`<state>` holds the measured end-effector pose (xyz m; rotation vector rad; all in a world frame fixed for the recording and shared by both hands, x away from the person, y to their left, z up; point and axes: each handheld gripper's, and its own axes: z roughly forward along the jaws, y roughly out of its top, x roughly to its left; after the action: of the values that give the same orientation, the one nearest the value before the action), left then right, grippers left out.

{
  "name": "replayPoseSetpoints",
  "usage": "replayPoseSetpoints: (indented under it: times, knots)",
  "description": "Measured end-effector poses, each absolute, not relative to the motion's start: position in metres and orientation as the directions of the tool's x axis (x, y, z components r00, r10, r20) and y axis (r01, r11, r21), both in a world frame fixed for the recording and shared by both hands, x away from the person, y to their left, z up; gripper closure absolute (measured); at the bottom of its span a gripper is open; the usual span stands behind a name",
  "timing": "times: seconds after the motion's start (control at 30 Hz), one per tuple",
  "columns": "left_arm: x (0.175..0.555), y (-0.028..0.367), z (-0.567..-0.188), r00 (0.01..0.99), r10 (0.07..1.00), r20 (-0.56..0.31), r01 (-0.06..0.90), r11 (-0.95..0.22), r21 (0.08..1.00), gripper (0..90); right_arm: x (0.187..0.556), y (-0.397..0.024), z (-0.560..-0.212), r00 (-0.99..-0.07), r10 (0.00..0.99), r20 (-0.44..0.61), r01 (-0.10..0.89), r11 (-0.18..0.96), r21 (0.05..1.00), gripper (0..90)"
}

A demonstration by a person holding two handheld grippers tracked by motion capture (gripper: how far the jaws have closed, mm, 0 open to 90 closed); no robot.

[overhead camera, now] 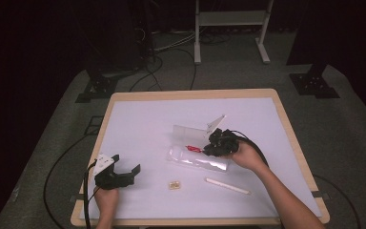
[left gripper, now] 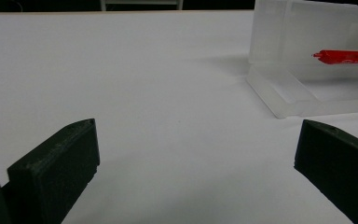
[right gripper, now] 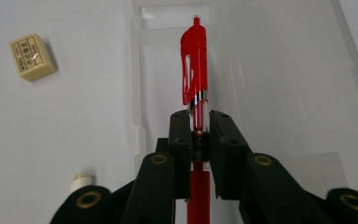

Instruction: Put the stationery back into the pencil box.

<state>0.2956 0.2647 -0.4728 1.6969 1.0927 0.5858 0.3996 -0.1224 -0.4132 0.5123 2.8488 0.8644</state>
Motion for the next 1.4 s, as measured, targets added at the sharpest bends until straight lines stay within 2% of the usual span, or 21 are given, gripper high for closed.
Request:
replayPoseSetpoints:
  times: [1.4]
  knots:
    - [0.295,0.265,-0.473,0.476,0.872,-0.111,0.391,-0.097,0.915,0.0,0.407,-0.119,-0.444,-0.927,0.372,0.037,0.339,0.795,0.504,78.0]
